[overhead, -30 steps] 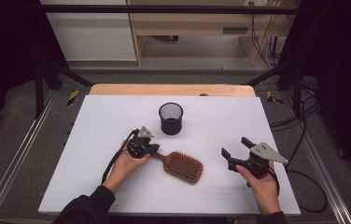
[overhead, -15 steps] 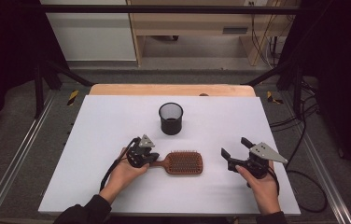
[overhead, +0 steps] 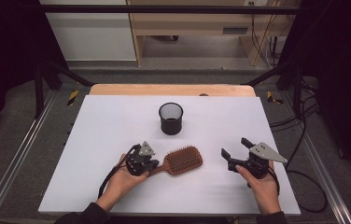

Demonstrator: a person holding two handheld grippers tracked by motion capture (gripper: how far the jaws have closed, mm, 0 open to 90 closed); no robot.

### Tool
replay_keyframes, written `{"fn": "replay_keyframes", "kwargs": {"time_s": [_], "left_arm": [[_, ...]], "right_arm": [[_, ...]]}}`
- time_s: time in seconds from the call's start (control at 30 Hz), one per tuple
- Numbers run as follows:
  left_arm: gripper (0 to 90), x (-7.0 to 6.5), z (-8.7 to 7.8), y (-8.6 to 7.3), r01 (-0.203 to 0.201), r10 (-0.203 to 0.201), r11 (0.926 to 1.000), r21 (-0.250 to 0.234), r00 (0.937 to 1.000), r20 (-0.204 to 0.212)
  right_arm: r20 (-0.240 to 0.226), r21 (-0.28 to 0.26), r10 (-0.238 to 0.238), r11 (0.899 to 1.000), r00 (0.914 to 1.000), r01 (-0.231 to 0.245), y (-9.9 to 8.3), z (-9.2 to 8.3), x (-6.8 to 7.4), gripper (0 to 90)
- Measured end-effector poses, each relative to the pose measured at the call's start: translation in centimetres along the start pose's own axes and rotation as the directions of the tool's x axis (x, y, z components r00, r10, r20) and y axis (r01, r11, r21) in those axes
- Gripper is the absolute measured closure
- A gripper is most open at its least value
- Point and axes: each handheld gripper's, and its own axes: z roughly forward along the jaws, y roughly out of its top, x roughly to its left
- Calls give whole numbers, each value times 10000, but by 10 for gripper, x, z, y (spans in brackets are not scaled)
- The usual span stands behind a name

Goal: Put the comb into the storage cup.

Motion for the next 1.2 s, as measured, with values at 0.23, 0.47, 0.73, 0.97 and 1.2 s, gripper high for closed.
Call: {"fn": "replay_keyframes", "kwargs": {"time_s": [0.23, 0.47, 0.73, 0.97, 1.2], "left_arm": [[900, -5, -2, 0, -125, 123, 9998, 122, 9998, 174], [900, -9, -3, 0, -158, 154, 9998, 132, 9995, 293], [900, -14, -6, -1, -102, 93, 9998, 144, 9981, 603], [900, -12, -21, 9, -204, 202, 9998, 61, 9992, 337], [899, -18, -39, 17, -307, 308, 9995, -68, 9992, 244]], "right_arm": [[-14, 34, -14, 10000, 10000, 14, 0, 0, 0, 100], [-42, 57, -8, 10000, 10000, 8, 0, 0, 0, 100], [-53, 167, -53, 9998, 10000, 54, -1, 1, 0, 99], [-88, 253, -29, 9997, 10000, 32, -2, 2, 0, 94], [-120, 248, -63, 9997, 9999, 66, -1, 1, 1, 92]]}}
